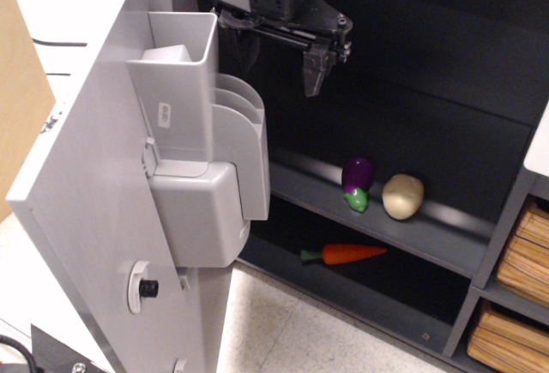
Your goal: Close fridge
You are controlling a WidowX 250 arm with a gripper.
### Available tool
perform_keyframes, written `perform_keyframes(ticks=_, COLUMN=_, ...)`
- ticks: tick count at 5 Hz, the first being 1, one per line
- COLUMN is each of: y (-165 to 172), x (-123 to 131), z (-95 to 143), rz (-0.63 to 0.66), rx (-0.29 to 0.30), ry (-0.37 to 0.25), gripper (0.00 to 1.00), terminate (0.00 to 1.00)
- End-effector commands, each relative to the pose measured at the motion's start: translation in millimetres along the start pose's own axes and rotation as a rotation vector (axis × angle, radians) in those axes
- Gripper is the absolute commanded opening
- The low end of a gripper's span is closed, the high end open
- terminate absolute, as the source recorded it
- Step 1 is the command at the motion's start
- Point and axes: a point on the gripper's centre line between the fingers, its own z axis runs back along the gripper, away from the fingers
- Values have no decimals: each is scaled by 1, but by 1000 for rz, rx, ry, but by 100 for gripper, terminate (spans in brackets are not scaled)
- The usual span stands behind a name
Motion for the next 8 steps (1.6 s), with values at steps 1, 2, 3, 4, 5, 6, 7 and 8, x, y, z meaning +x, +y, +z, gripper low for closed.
perform_keyframes(ticks=1, y=0, x=0, z=0, rz=0, rx=0, ry=0, gripper=100, terminate=0)
perform_keyframes(ticks=2, y=-12, x=-1, z=31, rz=18, rx=-31, ry=-17, gripper=100, terminate=0)
perform_keyframes(ticks=3, y=-18, x=-9, z=60, rz=10, rx=-80, ry=-24, gripper=100, terminate=0)
perform_keyframes(ticks=4, y=-14, x=-20, z=83, rz=26, rx=-109, ry=-23, gripper=100, terminate=0)
perform_keyframes(ticks=5, y=2, x=-40, z=102, rz=63, rx=-109, ry=-18, gripper=100, terminate=0)
perform_keyframes(ticks=6, y=19, x=-62, z=119, rz=105, rx=-102, ry=-15, gripper=100, terminate=0)
perform_keyframes(ticks=7, y=36, x=-72, z=129, rz=172, rx=-47, ry=-13, gripper=100, terminate=0)
perform_keyframes(ticks=8, y=52, x=-90, z=125, rz=223, rx=4, ry=-4, gripper=100, terminate=0)
